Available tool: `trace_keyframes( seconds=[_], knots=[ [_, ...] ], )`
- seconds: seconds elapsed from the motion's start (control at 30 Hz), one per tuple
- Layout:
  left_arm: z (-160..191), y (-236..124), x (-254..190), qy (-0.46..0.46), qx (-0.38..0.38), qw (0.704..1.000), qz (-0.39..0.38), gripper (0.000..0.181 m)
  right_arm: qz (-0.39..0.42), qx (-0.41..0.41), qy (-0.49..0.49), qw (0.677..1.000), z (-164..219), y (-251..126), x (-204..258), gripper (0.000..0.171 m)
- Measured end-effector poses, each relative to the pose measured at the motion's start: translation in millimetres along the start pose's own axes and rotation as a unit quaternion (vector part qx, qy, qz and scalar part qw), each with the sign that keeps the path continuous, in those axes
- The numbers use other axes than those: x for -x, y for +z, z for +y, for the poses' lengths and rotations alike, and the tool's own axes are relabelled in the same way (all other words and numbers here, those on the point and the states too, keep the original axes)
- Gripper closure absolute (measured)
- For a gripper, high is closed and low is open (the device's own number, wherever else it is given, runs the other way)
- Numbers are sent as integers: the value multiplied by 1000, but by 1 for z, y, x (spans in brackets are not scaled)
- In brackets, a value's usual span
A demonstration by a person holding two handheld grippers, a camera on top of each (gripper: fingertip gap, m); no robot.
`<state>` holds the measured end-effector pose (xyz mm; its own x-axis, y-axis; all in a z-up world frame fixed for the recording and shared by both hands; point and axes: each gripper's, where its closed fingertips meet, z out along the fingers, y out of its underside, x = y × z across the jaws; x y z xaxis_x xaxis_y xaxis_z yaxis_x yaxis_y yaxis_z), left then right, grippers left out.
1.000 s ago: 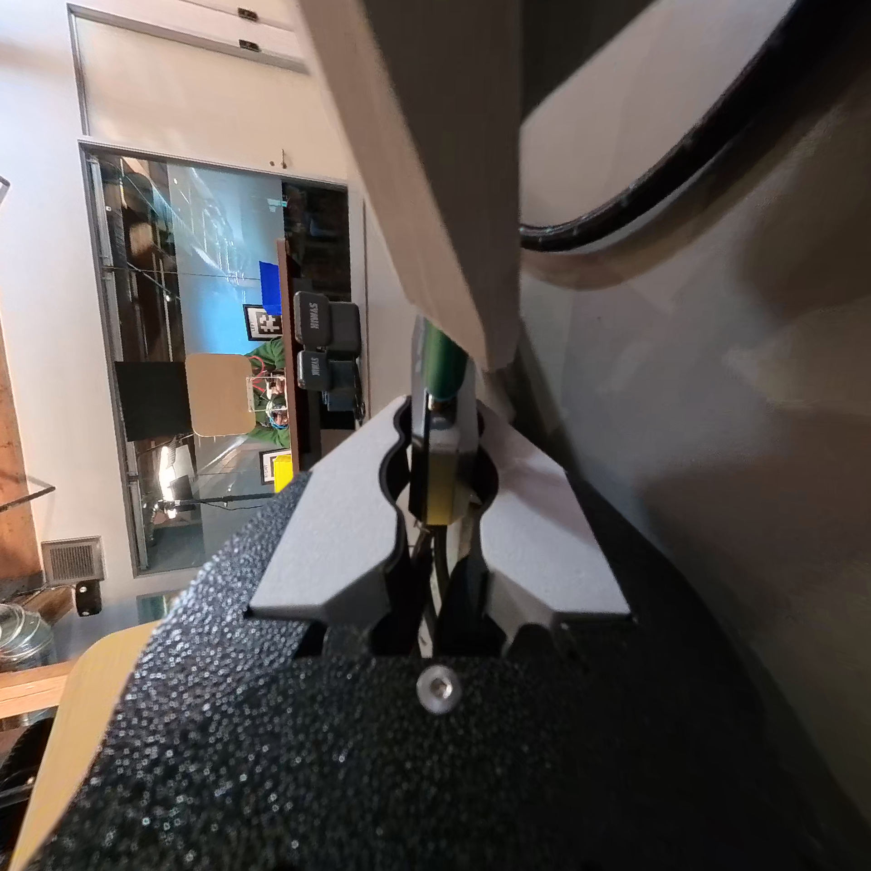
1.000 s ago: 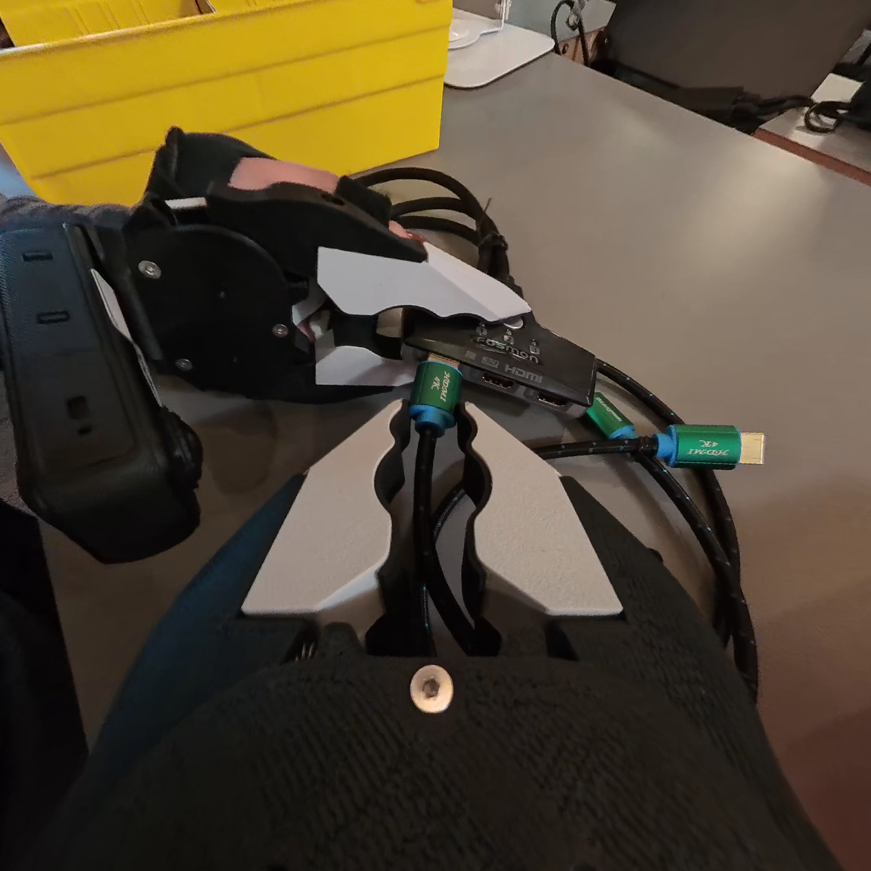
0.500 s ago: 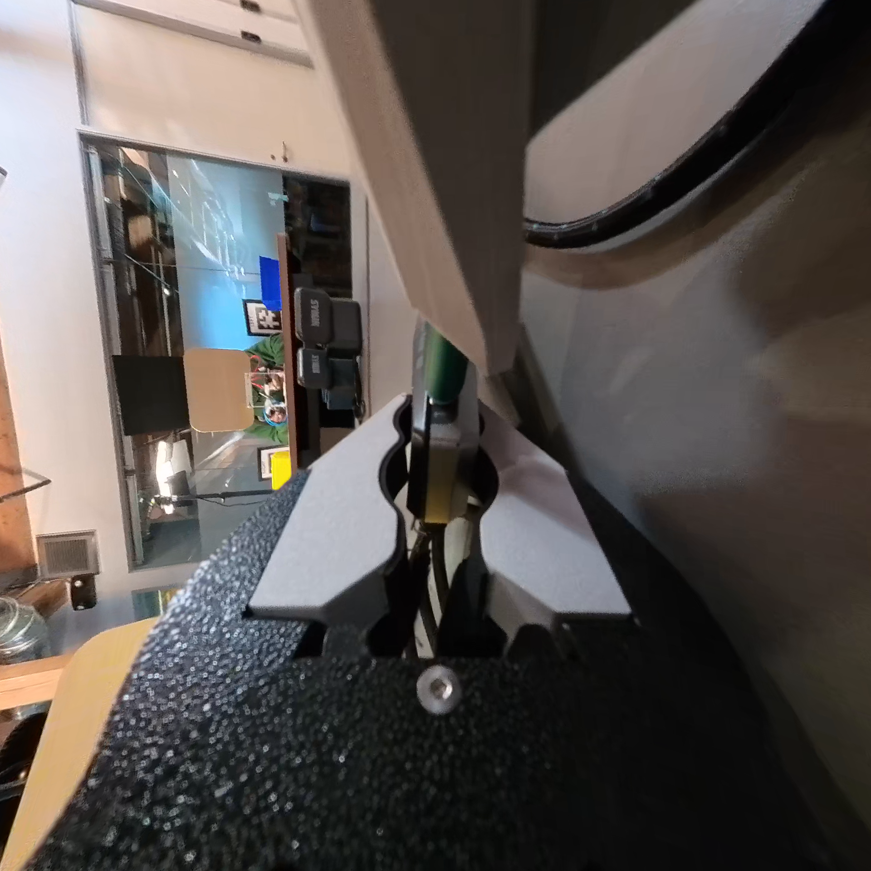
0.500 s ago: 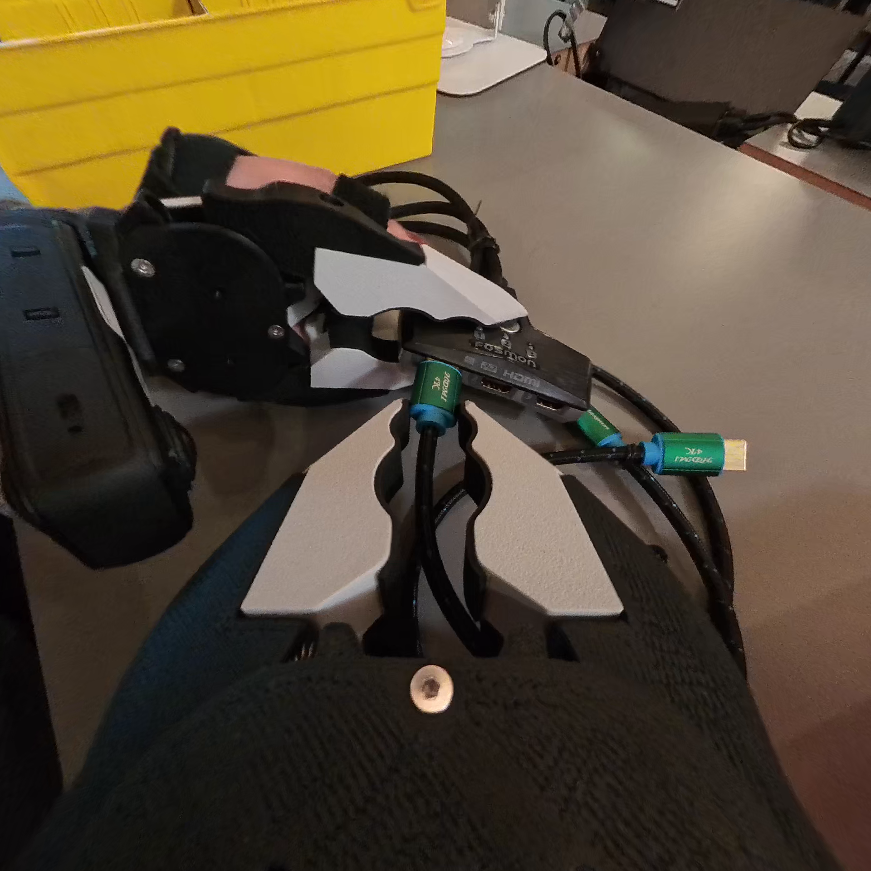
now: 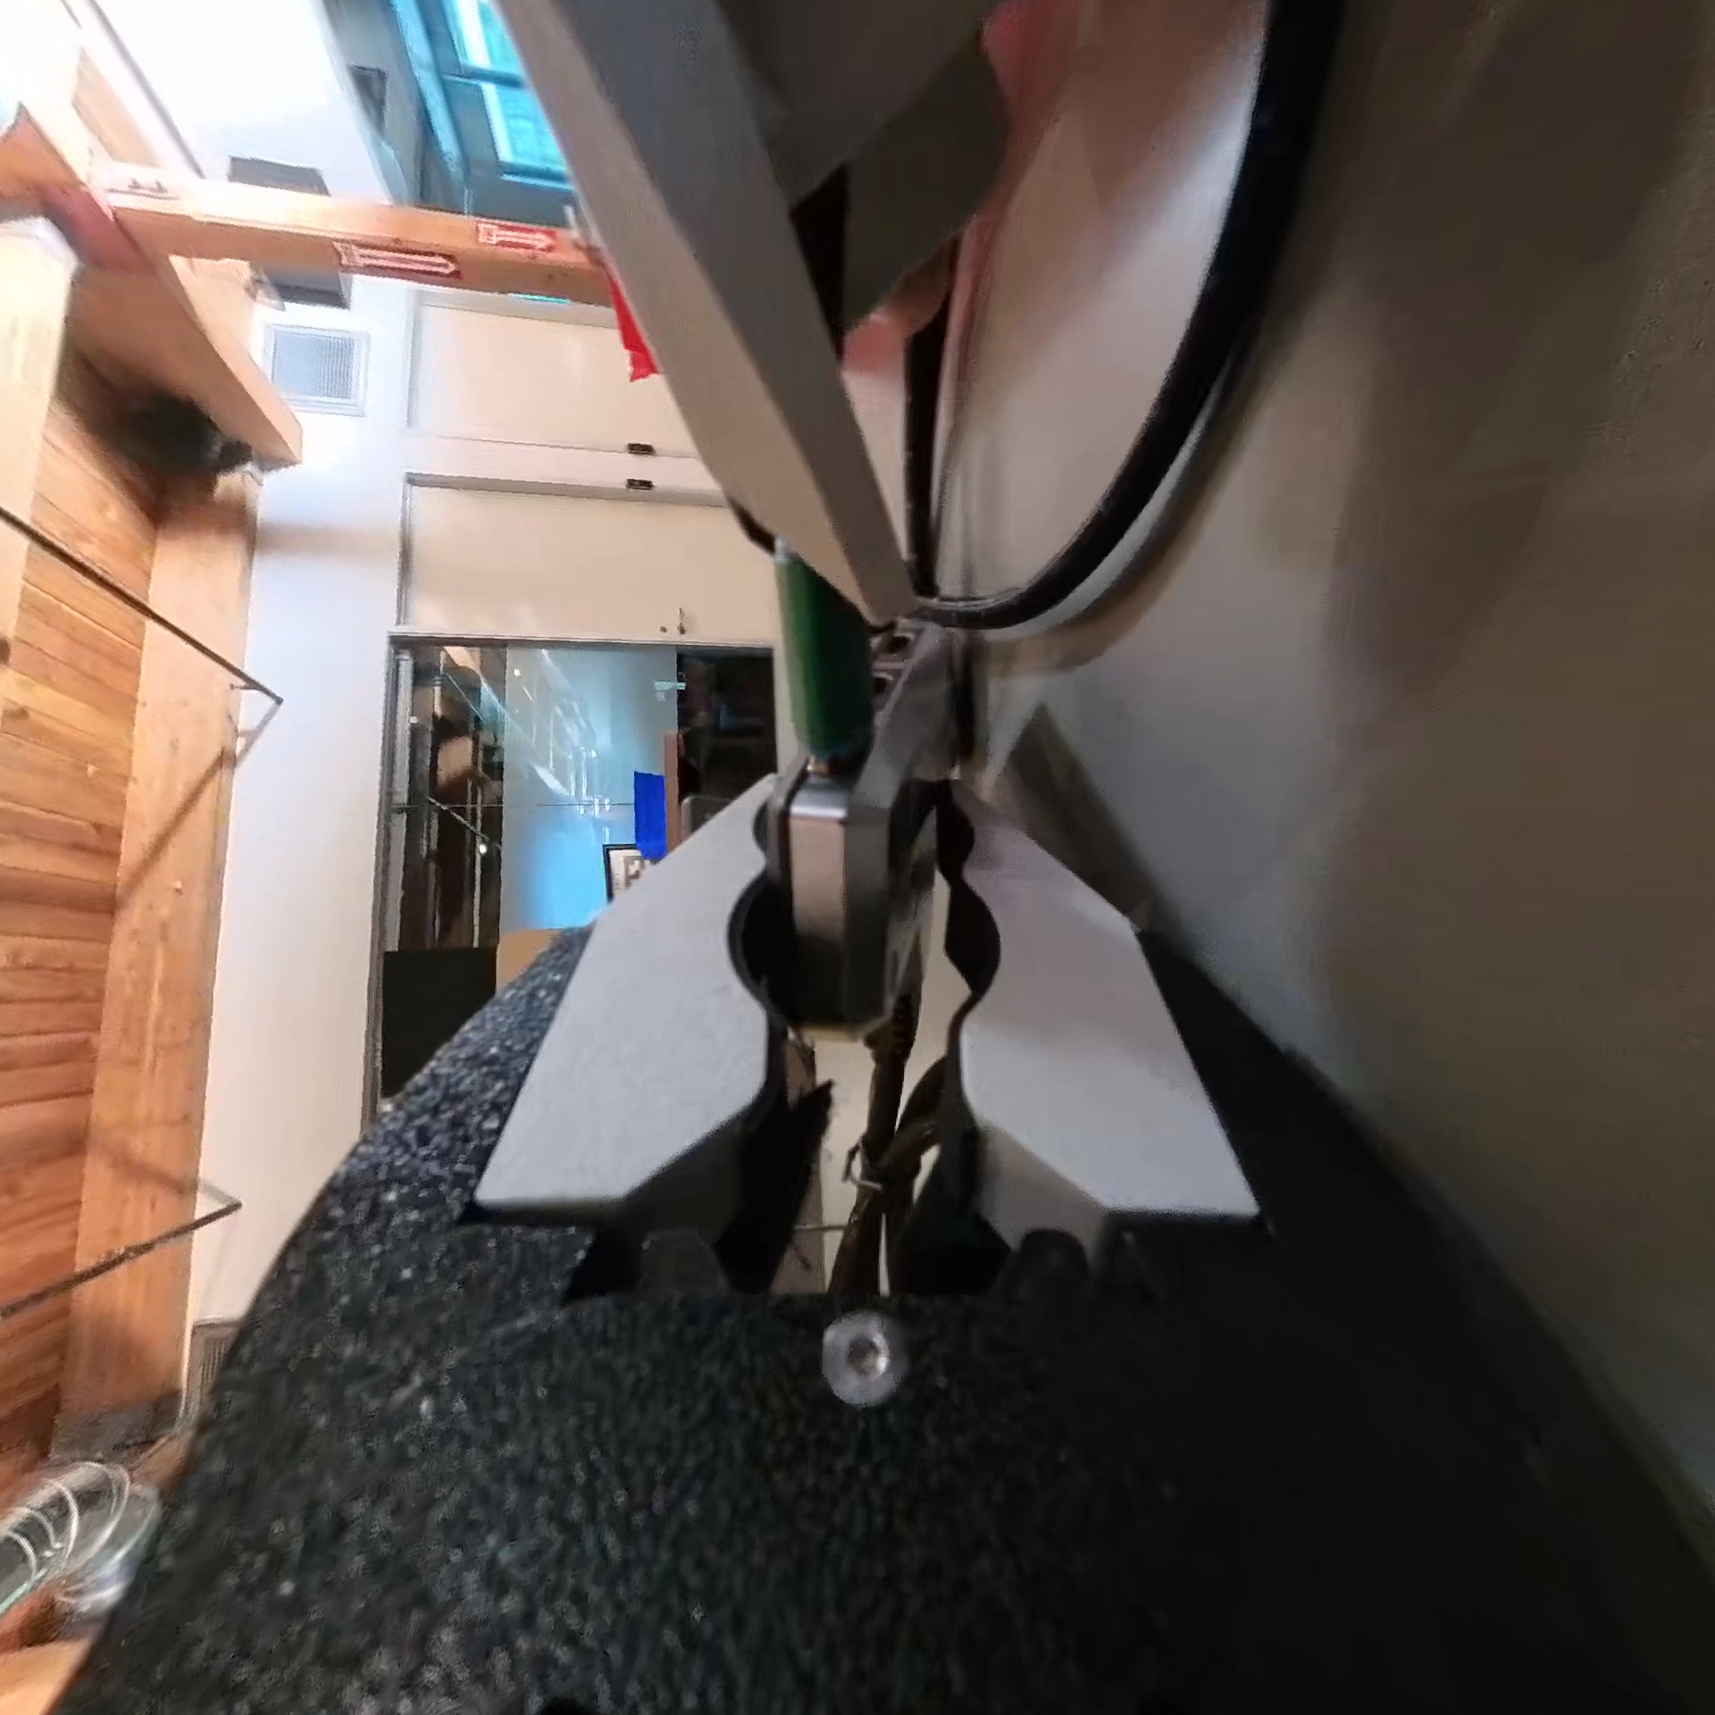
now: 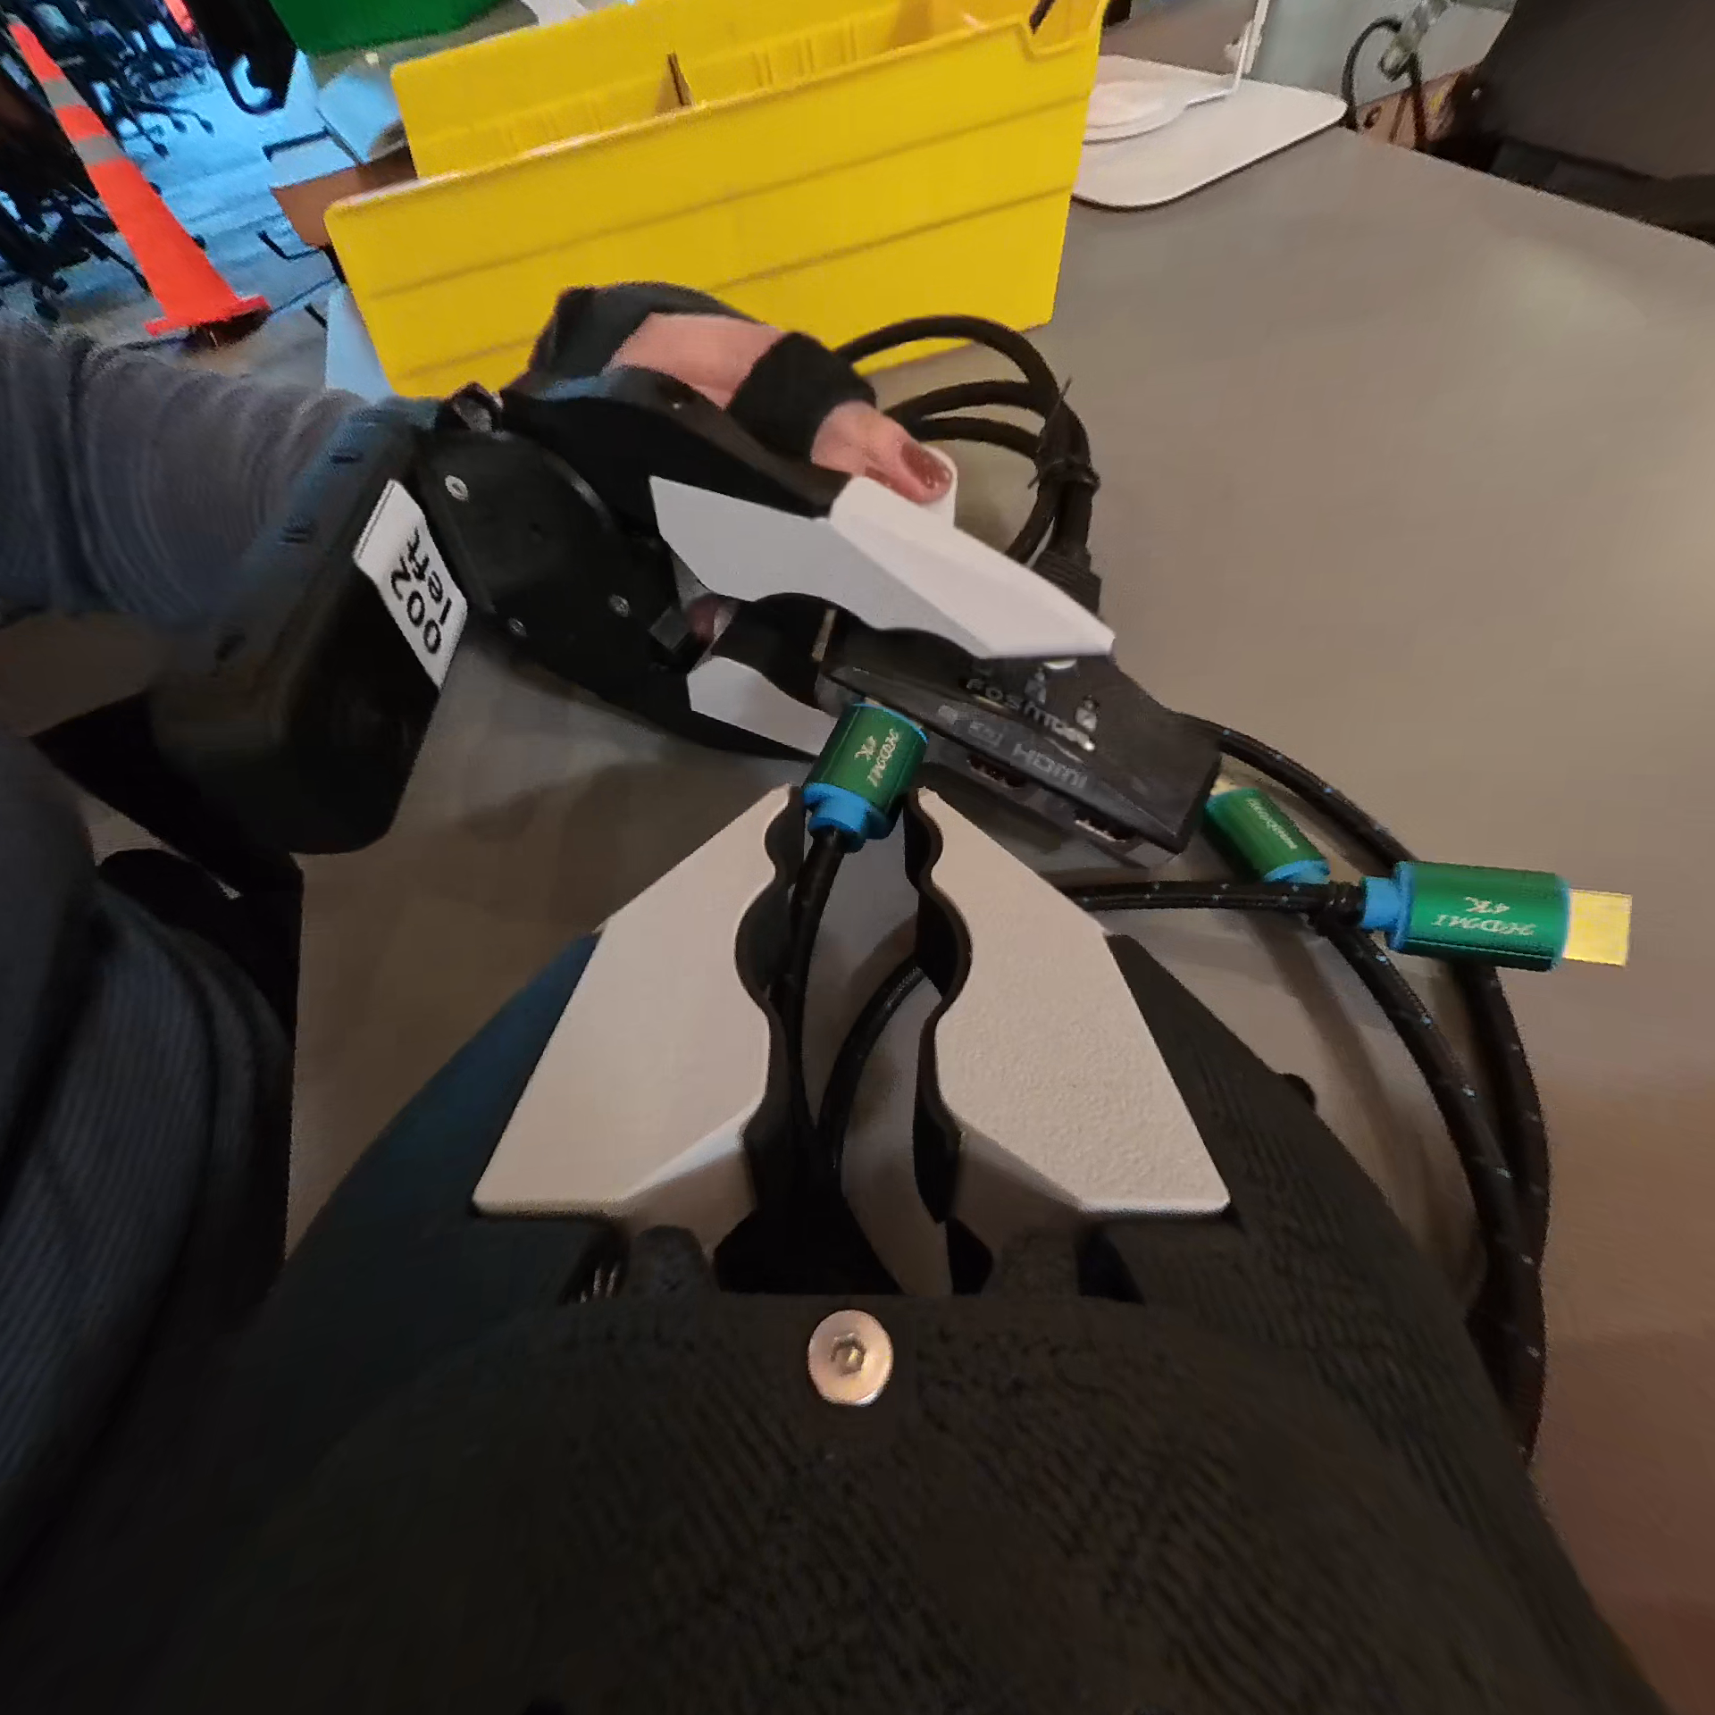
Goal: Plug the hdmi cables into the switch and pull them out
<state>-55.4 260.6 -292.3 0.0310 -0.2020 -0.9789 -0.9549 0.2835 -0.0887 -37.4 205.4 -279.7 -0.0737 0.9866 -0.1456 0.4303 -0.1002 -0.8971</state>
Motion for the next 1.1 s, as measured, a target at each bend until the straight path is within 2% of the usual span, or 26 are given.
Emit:
trace_keyframes(
  seconds=[0.07,0.23,0.33,0.43,0.53,0.73,0.87,1.0,1.1],
  knots=[
    [2,1,-4,-8,10,1000,15,161,3,13,-5,1000,3,3,1,151],
    [22,4,-3,-33,55,998,22,162,28,-5,-50,998,-22,-19,2,136],
    [31,3,0,-33,66,997,20,162,95,-37,-53,993,-42,-48,-17,137],
    [44,-6,12,-35,83,996,-7,161,170,-46,-28,984,-46,-68,-44,139],
    [59,-12,26,-66,98,992,-43,161,218,-39,-11,975,-40,-71,-62,140],
    [70,-13,39,-146,93,982,-73,162,283,-14,-41,958,-38,-72,-77,142],
    [75,-11,41,-174,97,977,-77,162,262,-1,-95,960,-46,-71,-54,154],
    [83,-13,46,-215,102,967,-86,162,193,95,-86,973,-14,-48,-36,143],
    [87,-14,49,-237,101,962,-92,162,193,122,-106,968,0,-26,-47,139]
  ],
)
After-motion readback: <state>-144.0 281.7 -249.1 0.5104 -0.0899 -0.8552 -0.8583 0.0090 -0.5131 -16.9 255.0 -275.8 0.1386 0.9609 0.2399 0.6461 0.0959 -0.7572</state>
